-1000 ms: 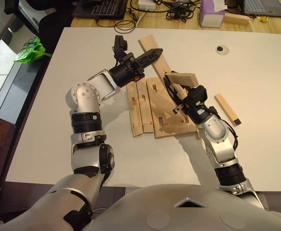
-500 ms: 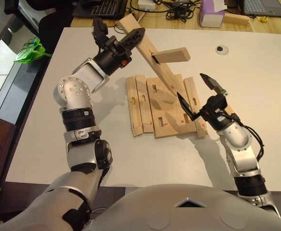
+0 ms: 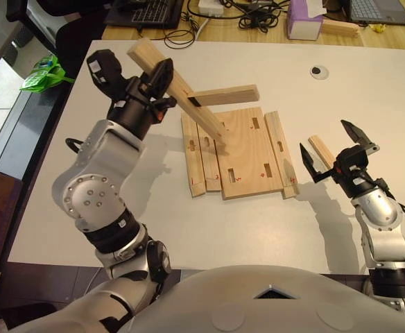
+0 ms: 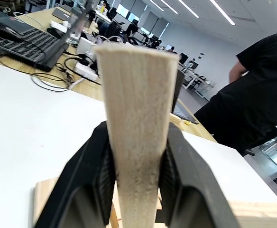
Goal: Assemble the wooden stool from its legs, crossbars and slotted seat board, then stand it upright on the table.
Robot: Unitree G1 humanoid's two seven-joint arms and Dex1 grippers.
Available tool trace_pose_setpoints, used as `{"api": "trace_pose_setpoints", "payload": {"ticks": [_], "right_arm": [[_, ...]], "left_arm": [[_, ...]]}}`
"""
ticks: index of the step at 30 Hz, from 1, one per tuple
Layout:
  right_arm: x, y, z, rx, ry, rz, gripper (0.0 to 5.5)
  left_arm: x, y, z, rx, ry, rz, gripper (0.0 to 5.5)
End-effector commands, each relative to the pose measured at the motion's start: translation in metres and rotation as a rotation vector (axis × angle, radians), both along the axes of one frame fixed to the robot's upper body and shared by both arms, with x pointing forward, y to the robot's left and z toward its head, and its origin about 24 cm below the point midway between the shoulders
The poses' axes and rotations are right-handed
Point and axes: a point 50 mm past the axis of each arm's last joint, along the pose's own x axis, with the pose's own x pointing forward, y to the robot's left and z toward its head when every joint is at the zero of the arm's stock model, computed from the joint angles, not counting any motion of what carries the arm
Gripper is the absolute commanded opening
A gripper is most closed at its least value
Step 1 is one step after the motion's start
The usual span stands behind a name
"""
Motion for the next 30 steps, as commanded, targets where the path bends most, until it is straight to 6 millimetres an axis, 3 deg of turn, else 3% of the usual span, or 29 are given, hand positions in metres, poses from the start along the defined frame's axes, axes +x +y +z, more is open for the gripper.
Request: {"api": "trace_pose_setpoints", "payload": {"ticks": [1, 6, 11, 14, 16, 21, 25, 30], "right_arm": [[0.005, -0.004, 0.000, -0.001, -0.018, -0.025, 5.40], [0.003, -0.003, -0.004, -0.015, 0.005, 0.007, 5.40], [-0.005, 0.010, -0.012, -0.033, 0.033, 0.041, 5.40], [-0.006, 0.015, -0.015, -0.032, 0.028, 0.036, 5.40], [-0.003, 0.028, -0.018, -0.013, 0.055, 0.099, 5.40], [-0.002, 0.064, -0.013, 0.075, 0.204, 0.389, 5.40], [-0.013, 0.063, -0.007, 0.018, 0.344, 0.575, 5.40], [-0.022, 0.057, -0.002, -0.045, 0.467, 0.717, 5.40]], "left_arm": [[-0.006, -0.011, 0.002, 0.071, 0.040, -0.018, 1.03], [-0.023, -0.014, -0.014, 0.188, 0.117, -0.079, 1.03], [-0.020, -0.005, -0.003, 0.229, 0.083, -0.115, 1.03], [-0.020, -0.010, -0.004, 0.222, 0.096, -0.165, 1.03], [-0.016, -0.011, 0.001, 0.179, 0.069, -0.137, 1.03], [0.001, -0.002, 0.035, 0.128, -0.094, -0.028, 1.03], [0.005, 0.000, 0.050, 0.123, -0.173, 0.020, 1.03], [0.005, -0.001, 0.050, 0.105, -0.179, 0.031, 1.03]]}}
